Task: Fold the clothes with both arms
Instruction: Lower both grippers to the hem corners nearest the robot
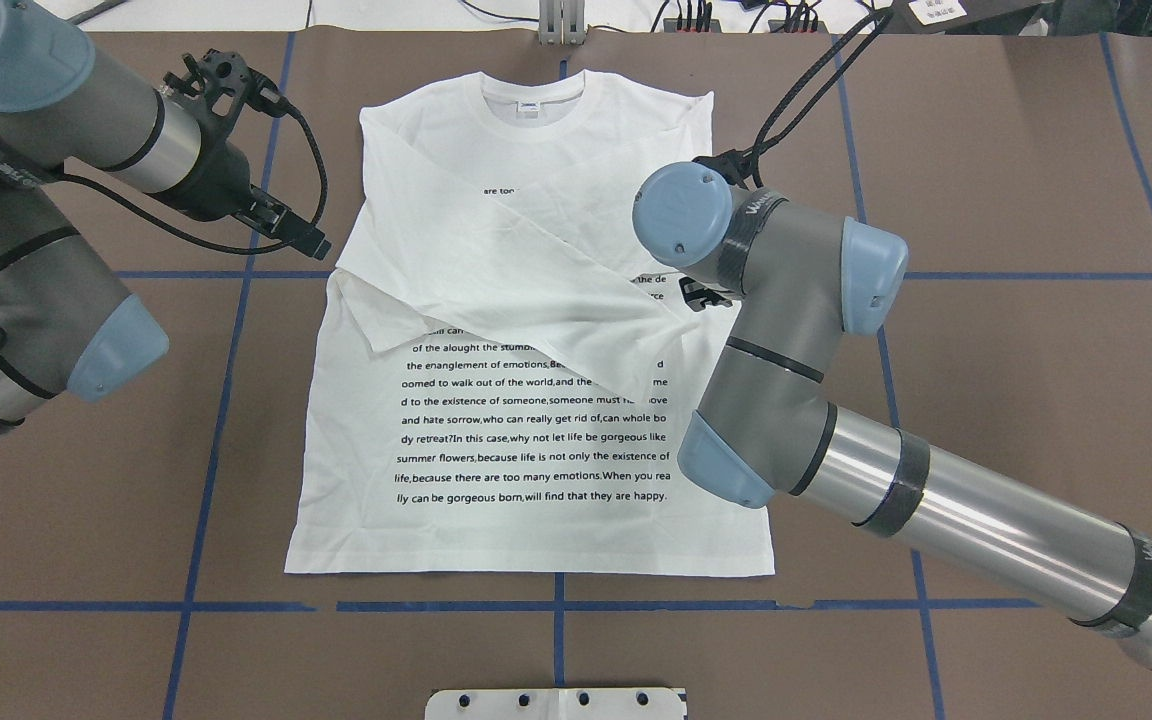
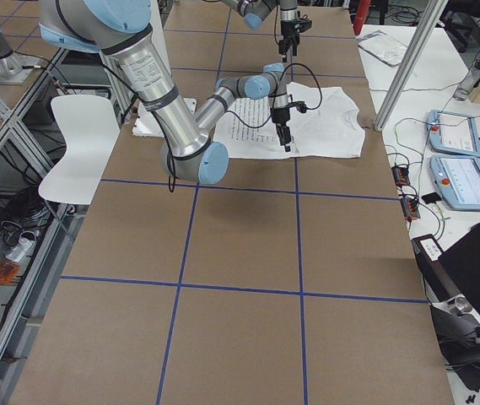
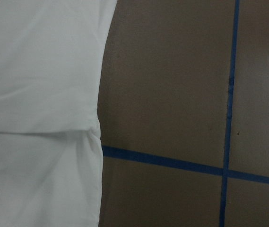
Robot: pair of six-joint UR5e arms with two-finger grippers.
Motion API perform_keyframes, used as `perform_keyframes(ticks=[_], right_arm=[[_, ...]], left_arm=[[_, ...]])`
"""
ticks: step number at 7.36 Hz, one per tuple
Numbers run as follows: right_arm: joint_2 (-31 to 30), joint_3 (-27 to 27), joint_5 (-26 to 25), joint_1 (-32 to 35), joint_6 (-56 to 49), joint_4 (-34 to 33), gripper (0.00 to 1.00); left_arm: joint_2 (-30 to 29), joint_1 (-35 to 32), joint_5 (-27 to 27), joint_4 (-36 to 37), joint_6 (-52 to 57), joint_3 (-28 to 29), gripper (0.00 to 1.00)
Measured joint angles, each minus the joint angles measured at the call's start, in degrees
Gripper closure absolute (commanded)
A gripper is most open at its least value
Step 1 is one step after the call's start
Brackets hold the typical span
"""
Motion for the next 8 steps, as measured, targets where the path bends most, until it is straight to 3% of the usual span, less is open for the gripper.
perform_keyframes(ticks=[2, 4, 6, 8], right_arm=[[-2.6, 3.6, 4.5, 0.7, 4.3, 6.2, 0.0], [-8.9, 11.0, 7.7, -0.3, 10.8, 10.3, 0.0], [-15.0, 18.9, 8.0, -4.2, 19.7, 11.3, 0.0], [-20.6, 26.3, 5.0, -10.1, 27.3, 11.5, 0.0]], left_arm=[[0.8, -0.1, 0.1, 0.5, -2.5, -1.7, 0.0], [5.2, 0.3, 0.4, 0.7, -7.5, -6.7, 0.0], [11.9, 3.7, 2.7, 0.7, -14.7, -13.8, 0.0], [18.2, 11.4, 9.0, 0.7, -25.3, -20.3, 0.0]])
